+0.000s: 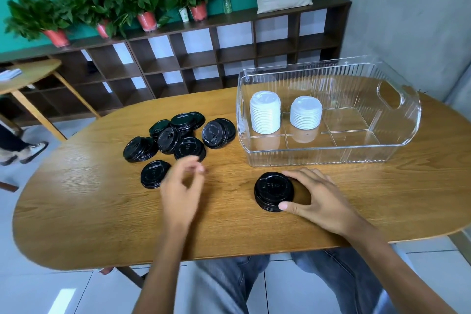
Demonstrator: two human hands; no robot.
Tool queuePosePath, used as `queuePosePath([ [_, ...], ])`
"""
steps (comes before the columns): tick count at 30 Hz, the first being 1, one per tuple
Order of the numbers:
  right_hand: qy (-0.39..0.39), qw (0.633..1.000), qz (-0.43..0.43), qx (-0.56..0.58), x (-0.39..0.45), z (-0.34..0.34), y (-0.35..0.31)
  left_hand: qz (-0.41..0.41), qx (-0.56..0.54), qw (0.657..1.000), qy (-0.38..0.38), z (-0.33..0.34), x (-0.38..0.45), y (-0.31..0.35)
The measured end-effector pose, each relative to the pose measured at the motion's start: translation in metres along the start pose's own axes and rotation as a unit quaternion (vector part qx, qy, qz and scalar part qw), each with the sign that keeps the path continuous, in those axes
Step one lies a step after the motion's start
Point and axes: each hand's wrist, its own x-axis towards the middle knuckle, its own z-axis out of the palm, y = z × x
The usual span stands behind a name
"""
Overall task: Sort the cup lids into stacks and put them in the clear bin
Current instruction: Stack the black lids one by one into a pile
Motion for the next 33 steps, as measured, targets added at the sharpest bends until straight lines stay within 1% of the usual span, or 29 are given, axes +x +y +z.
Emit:
queuePosePath([
  [1,0.001,1.0,0.0,-0.002,0.0,0.0,0.0,-0.022,0.019,0.999,0.038,-0.009,0.009,-0.009],
  [2,0.003,1.0,0.0,-0.004,0.001,0.0,0.001,-0.045,0.042,0.996,0.057,-0.014,0.017,-0.017],
  [3,0.004,1.0,-0.001,-0.005,0.001,0.001,0.001,-0.065,0.071,0.994,0.058,-0.016,0.024,-0.023],
  [5,0.005,1.0,-0.004,-0.005,0.0,0.001,0.001,-0.077,0.126,0.989,0.022,-0.01,0.032,-0.028],
  [7,0.008,1.0,-0.006,-0.005,0.0,0.002,0.002,-0.061,0.16,0.985,-0.028,0.002,0.036,-0.028],
  [9,0.006,1.0,-0.006,-0.004,0.0,0.002,0.003,-0.054,0.18,0.98,-0.058,0.01,0.042,-0.03],
  [12,0.006,1.0,-0.007,-0.004,0.001,0.003,0.004,-0.078,0.181,0.979,-0.057,0.013,0.048,-0.036],
  [17,0.009,1.0,-0.007,-0.003,0.002,0.004,0.006,-0.079,0.189,0.978,-0.046,0.013,0.05,-0.04],
  [19,0.012,1.0,-0.005,0.001,0.001,0.004,0.005,-0.08,0.163,0.983,-0.023,0.013,0.046,-0.038],
  [22,0.012,1.0,-0.003,0.003,0.001,0.003,0.004,-0.052,0.116,0.992,0.019,0.011,0.036,-0.031],
  [24,0.012,1.0,-0.002,0.006,0.001,0.003,0.004,-0.043,0.09,0.995,0.027,0.008,0.028,-0.025],
  [27,0.013,1.0,-0.001,0.007,0.001,0.003,0.003,-0.042,0.103,0.994,0.003,0.007,0.007,-0.012],
  [29,0.015,1.0,-0.002,0.008,0.001,0.003,0.003,-0.027,0.145,0.988,-0.04,0.01,-0.011,0.001],
  [31,0.012,1.0,-0.002,0.006,0.001,0.003,0.003,0.009,0.22,0.97,-0.103,0.014,-0.025,0.007],
  [33,0.01,1.0,-0.002,0.007,0.001,0.003,0.003,0.017,0.276,0.949,-0.153,0.017,-0.03,0.009],
])
